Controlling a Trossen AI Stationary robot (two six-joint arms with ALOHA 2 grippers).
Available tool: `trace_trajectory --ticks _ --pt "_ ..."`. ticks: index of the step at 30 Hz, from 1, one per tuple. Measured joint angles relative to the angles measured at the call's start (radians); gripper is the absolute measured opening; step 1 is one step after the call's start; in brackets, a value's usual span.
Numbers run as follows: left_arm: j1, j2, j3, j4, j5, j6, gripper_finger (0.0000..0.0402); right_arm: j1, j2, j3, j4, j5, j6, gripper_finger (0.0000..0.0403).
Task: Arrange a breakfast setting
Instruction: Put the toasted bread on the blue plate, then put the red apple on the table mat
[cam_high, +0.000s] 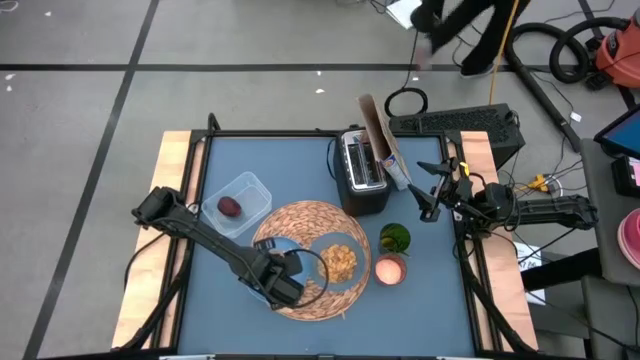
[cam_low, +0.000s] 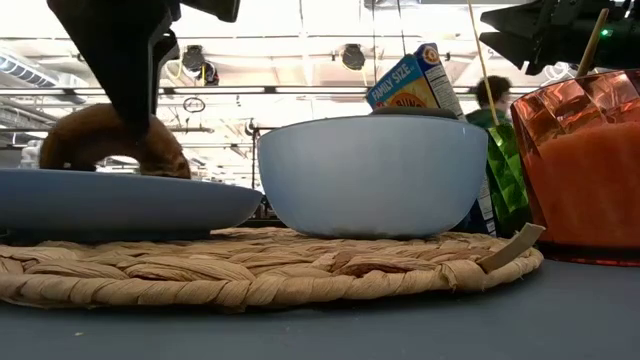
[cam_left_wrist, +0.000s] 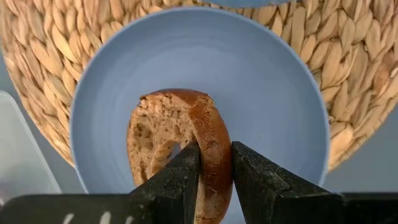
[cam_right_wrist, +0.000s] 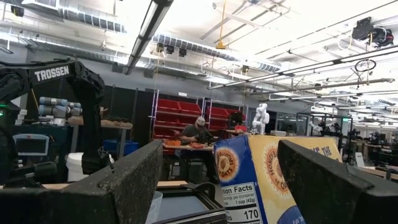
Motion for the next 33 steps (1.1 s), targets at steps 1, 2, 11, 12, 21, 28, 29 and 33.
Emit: trace_trajectory --ticks 1,2,11,12,21,28,29,33 --pt "0.001 0.0 0.0 0.0 0.008 -0.012 0.0098 0.0 0.0 0.0 0.0 0.0 0.0 0.0313" --pt "0.002 0.0 0.0 0.0 0.012 -0.024 0.0098 0.0 0.0 0.0 0.0 0.0 0.0 0.0313" --pt "0.006 0.0 0.0 0.0 0.014 -0.066 0.0161 0.0 0.0 0.0 0.0 0.0 0.0 0.0313" --pt "0.006 0.0 0.0 0.0 0.014 -0.066 0.0174 0.0 0.0 0.0 0.0 0.0 0.0 0.0313" --pt "0.008 0.0 0.0 0.001 0.014 -0.1 0.0259 0.0 0.0 0.0 0.0 0.0 0.0 0.0313" --pt "0.009 0.0 0.0 0.001 0.014 -0.133 0.028 0.0 0.0 0.0 0.0 0.0 0.0 0.0313" --pt "0.011 0.0 0.0 0.001 0.014 -0.146 0.028 0.0 0.0 0.0 0.0 0.0 0.0 0.0313" --pt "0.029 -0.003 0.0 -0.008 0.028 -0.181 0.028 0.0 0.0 0.0 0.0 0.0 -0.001 0.0313"
